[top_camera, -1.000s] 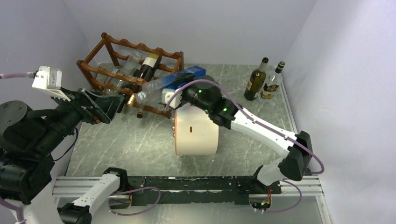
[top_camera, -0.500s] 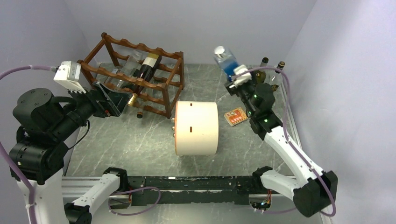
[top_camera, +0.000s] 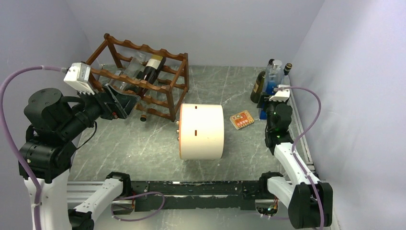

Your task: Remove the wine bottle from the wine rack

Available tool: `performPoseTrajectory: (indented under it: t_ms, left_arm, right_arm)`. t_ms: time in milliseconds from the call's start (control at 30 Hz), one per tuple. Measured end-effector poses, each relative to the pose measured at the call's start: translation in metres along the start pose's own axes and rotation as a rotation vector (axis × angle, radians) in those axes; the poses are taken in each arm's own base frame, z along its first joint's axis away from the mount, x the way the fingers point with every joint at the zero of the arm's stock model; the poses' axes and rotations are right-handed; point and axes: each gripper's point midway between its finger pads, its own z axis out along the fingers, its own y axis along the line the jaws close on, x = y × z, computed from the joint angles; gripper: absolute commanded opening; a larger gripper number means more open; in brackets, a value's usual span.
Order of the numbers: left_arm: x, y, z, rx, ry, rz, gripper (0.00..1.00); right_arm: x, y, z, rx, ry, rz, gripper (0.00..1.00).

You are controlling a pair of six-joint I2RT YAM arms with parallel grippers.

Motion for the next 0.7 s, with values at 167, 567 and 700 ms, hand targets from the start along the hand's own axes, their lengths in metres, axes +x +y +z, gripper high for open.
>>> performPoseTrajectory:
  t_ms: [167,567,700]
  left_arm:
    - [0.005,0.002,0.002,0.005,0.002,0.000,0.99]
    - [0.020,0.007,0.013,0.022,0.035,-0.008,1.00]
    - [0.024,0.010,0.015,0.018,0.045,-0.012,1.00]
  right_arm:
    - [0.015,-0.042,0.010,0.142,-0.035,0.071,0.00]
    - [0.054,-0.091,0.032,0.268,-0.076,0.163,0.00]
    - [0.061,-0.088,0.039,0.241,-0.093,0.163,0.00]
